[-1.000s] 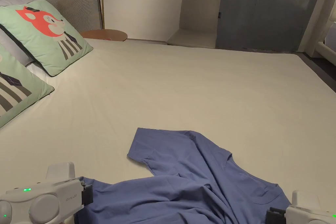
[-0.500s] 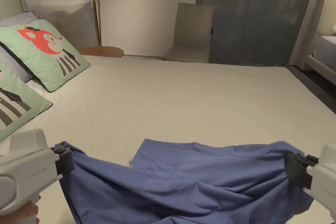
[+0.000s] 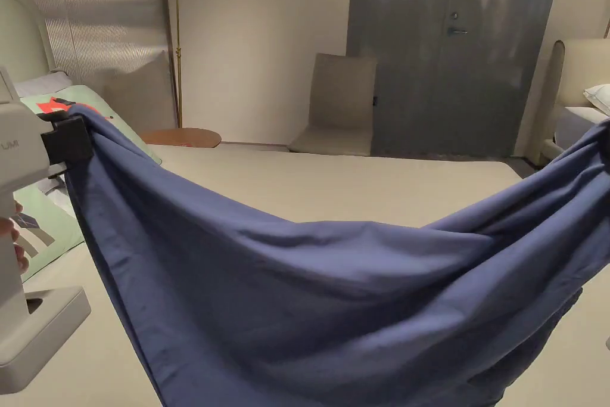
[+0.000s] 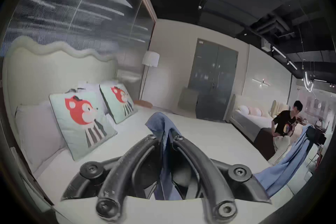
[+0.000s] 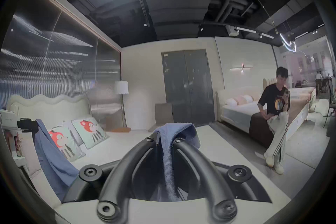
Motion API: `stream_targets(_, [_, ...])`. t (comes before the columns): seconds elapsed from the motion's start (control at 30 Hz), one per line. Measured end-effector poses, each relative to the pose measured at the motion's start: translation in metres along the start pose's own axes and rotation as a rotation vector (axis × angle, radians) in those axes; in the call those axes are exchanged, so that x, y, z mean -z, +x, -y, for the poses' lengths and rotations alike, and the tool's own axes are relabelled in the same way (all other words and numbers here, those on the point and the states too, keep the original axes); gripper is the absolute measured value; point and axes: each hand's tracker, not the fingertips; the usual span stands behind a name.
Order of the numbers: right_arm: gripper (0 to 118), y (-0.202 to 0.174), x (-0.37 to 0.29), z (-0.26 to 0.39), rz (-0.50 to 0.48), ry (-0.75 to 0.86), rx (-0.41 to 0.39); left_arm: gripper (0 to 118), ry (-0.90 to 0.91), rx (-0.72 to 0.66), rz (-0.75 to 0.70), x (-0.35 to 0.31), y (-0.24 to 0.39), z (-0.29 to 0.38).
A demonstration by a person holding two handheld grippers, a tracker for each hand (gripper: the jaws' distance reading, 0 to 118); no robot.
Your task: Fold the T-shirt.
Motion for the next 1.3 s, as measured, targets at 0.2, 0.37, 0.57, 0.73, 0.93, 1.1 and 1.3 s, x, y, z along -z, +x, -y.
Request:
stream_targets(0.2, [10, -0.003, 0.033, -0.027, 0.013, 0.042, -0.028, 2, 0.020, -0.043, 0.033, 0.044, 0.010, -0.032])
stream_targets(0.37, [10, 0.000, 0.079, -0.042, 0.032, 0.062, -0.038, 2, 0.016, -0.046, 0.051, 0.100, 0.023, -0.052])
stream_targets(0.57, [10, 0.005, 0.141, -0.048, 0.065, 0.103, -0.064, 2, 0.019, -0.026, 0.043, 0.169, 0.039, -0.067])
stream_targets(0.73, [10, 0.013, 0.191, -0.043, 0.104, 0.102, -0.085, 2, 0.001, -0.043, 0.034, 0.218, 0.048, -0.066])
stream_targets(0.93, [10, 0.027, 0.234, -0.023, 0.138, 0.079, -0.067, 2, -0.029, -0.075, 0.014, 0.262, 0.048, -0.047])
stream_targets(1.1, [10, 0.037, 0.241, 0.009, 0.152, 0.039, -0.047, 2, -0.083, -0.109, 0.003, 0.279, 0.041, -0.016])
stream_targets(1.3, [10, 0.042, 0.214, 0.058, 0.156, -0.067, -0.040, 2, -0.191, -0.102, -0.005, 0.263, 0.027, 0.033])
